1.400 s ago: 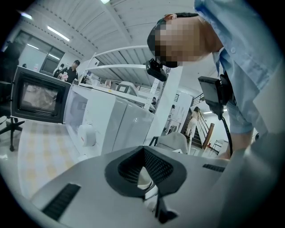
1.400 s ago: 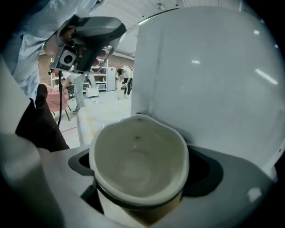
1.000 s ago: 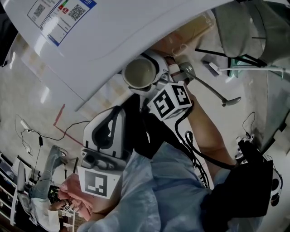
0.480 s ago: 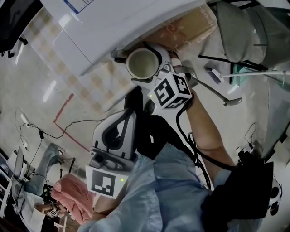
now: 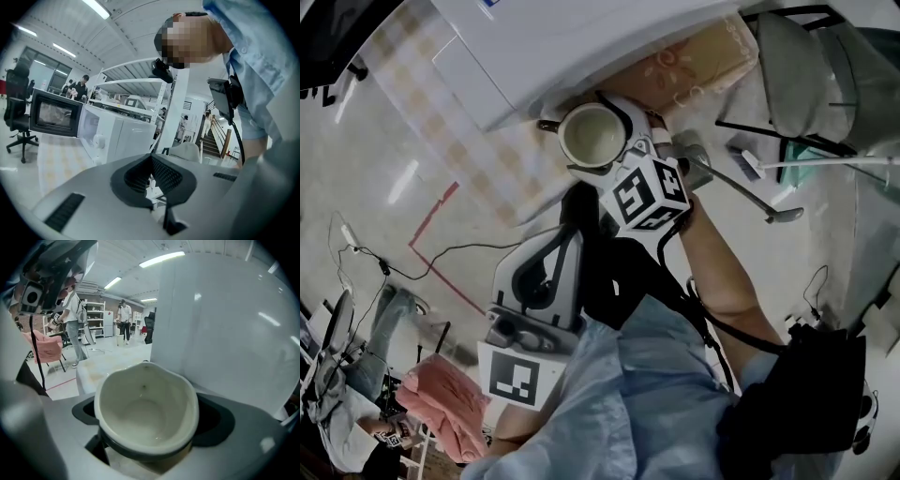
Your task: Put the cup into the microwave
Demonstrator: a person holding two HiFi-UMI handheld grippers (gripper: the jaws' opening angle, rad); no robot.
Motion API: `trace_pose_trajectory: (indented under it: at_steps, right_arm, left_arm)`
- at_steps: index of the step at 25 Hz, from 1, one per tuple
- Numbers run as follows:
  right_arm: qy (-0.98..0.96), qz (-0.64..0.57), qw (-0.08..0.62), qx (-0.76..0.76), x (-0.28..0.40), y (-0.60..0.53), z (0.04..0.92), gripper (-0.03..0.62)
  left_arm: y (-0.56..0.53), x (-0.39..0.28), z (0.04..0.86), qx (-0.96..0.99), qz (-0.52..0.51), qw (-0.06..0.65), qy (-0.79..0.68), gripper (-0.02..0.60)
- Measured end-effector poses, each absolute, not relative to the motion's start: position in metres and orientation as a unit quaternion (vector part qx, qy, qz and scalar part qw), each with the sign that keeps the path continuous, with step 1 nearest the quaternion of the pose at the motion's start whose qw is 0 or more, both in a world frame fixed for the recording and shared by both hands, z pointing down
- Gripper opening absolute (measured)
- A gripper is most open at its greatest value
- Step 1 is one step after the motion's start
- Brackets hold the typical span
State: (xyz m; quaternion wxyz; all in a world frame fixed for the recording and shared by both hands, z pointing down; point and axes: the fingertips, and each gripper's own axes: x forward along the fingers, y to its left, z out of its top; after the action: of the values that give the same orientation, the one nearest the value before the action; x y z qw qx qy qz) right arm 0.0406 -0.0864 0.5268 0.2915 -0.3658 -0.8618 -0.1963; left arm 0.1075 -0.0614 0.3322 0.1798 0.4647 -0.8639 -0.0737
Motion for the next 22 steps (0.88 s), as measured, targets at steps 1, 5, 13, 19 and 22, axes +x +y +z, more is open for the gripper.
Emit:
trace_pose_trajectory:
  at_steps: [1,5,13,19,22]
  right_arm:
    - [-0.861,-0.195,0.291,-0.367,0.042,-0.082,0.527,0.54]
    - [-0.865,-0.188,0.292,-0.361,0.045,-0.066,0.527,0.541]
    - [-0.879,-0.172,0.301,-0.328,0.046,-0.051,0.526,0.54]
    - [-0.9,-0.137,0.306,-0.279,0.043,-0.031,0.524,0.54]
    - [-0.907,-0.116,0.31,-0.259,0.04,-0.02,0.523,0.54]
  left_arm:
    - [-0.061,0.108,0.332,0.465,-0.074,0.179,-0.864,0.005]
    - [-0.054,0.109,0.332,0.461,-0.074,0.176,-0.867,0.005]
    - [-0.042,0.111,0.33,0.452,-0.08,0.172,-0.872,0.005]
    - [-0.027,0.111,0.331,0.441,-0.083,0.171,-0.877,0.005]
    - [-0.022,0.109,0.33,0.436,-0.086,0.17,-0.88,0.005]
